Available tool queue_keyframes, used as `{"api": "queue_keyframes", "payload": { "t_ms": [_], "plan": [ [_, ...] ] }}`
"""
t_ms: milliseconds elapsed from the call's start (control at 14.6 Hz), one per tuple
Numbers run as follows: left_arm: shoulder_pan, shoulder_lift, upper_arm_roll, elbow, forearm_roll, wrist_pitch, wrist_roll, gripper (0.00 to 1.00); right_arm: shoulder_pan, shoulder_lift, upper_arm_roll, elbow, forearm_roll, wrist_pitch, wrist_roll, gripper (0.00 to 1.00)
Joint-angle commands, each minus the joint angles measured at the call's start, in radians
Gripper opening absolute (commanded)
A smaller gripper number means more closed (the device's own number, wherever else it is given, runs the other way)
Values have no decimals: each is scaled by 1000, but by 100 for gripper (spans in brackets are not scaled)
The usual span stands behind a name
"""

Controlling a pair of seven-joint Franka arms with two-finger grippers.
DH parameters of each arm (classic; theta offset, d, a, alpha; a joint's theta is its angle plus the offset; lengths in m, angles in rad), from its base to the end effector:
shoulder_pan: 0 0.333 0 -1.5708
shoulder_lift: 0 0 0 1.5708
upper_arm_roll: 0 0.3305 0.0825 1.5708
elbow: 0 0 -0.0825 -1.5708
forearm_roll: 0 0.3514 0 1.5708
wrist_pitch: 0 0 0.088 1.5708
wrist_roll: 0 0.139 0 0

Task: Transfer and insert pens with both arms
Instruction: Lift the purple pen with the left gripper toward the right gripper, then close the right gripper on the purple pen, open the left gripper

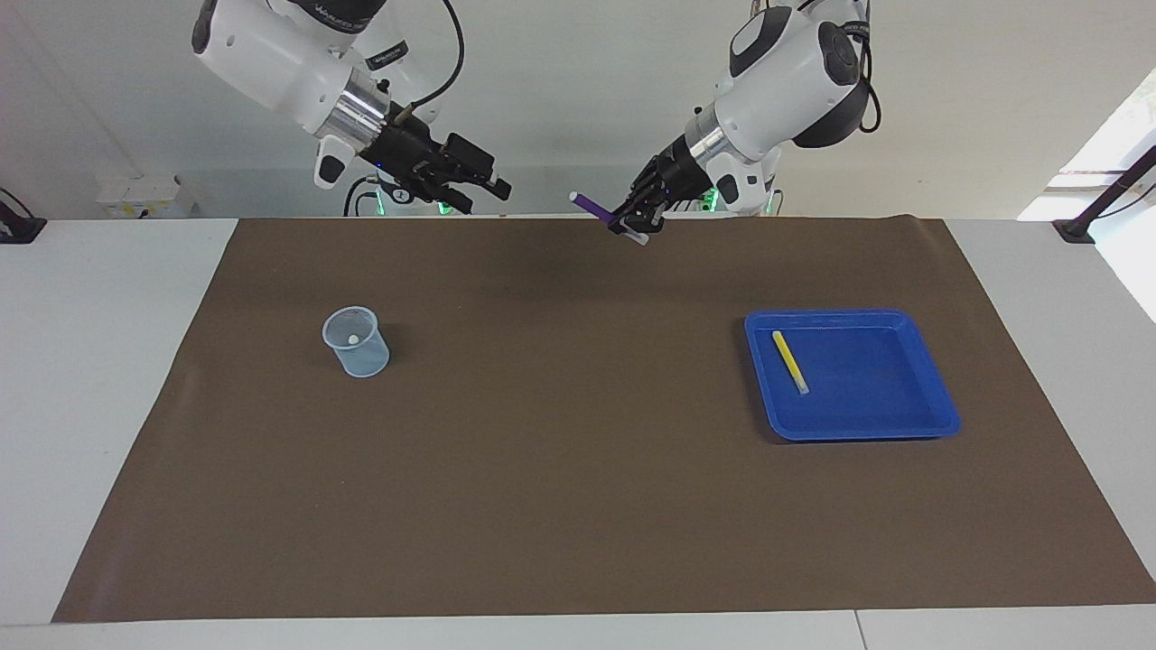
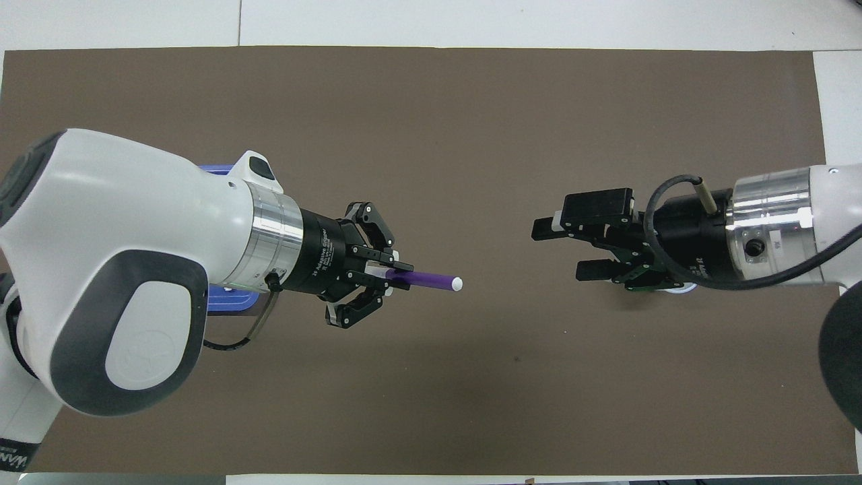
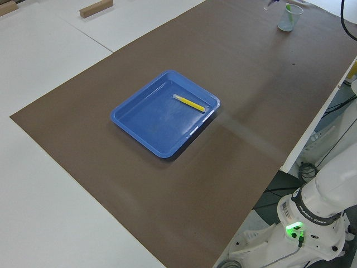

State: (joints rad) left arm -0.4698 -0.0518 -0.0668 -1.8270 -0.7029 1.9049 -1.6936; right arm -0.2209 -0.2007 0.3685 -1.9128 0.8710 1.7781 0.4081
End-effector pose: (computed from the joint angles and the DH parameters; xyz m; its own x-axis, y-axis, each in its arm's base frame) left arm 0.4267 -0.3318 0.5738 0.1602 0.7581 -0.6322 0.9739 -0.2256 -0.0238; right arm 0.4609 0.1761 0.6007 0.9103 -0.2971 -0.2884 -0.4140 -0.6410 -0.6463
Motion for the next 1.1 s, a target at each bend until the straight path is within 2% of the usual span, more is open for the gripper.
{"api": "queue_keyframes", "payload": {
  "t_ms": [0, 274, 343, 411, 685, 754, 891, 1028],
  "plan": [
    [-77, -23, 15, -41, -50, 119, -145, 0, 29, -19, 1, -23, 20, 50, 46, 100],
    [-179, -57, 15, -122, -79, 261, -187, 0, 87, -20, 3, -29, 16, 66, 86, 100],
    [-178, -72, 13, -161, -130, 296, -187, 0, 95, -22, 3, -29, 10, 67, 74, 100],
    [-174, -79, 16, -170, -185, 307, -189, 0, 95, -20, 3, -29, -6, 66, 54, 100],
    [-173, -82, 16, -173, -195, 312, -198, 0, 95, -20, 3, -29, -44, 52, -3, 97],
    [-173, -82, 16, -173, -195, 312, -198, 0, 95, -22, 3, -29, -46, 50, -3, 94],
    [-171, -80, 16, -173, -199, 318, -198, 0, 95, -20, 3, -29, -50, 49, -5, 76],
    [-171, -80, 16, -173, -199, 329, -201, 0, 95, -22, 3, -29, -50, 38, -6, 65]
  ]
}}
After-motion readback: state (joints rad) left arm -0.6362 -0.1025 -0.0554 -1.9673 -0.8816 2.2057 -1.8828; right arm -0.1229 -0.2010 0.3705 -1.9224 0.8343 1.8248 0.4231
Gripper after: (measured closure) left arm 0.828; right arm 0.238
